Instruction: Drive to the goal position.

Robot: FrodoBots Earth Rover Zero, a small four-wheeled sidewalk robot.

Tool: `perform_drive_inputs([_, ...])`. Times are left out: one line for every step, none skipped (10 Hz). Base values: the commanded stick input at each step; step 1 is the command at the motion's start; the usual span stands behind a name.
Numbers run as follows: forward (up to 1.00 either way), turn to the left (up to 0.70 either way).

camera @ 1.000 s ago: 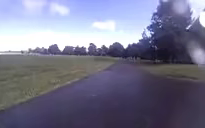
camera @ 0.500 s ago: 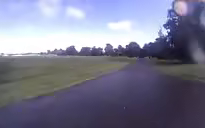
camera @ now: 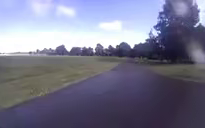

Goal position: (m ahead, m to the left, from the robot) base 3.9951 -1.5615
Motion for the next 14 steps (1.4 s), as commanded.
perform_drive_inputs([0.7,-0.35])
perform_drive_inputs([0.7,-0.35])
perform_drive_inputs([0.7,-0.35])
perform_drive_inputs([0.7,-0.35])
perform_drive_inputs([0.7,-0.35])
perform_drive_inputs([0.7,-0.35])
perform_drive_inputs([0.76,-0.35])
perform_drive_inputs([0.87,-0.35])
perform_drive_inputs([0.97,-0.39])
perform_drive_inputs([1.0,-0.4])
perform_drive_inputs([1.0,-0.4])
perform_drive_inputs([1.0,-0.4])
perform_drive_inputs([1.0,-0.4])
perform_drive_inputs([1.0,-0.4])
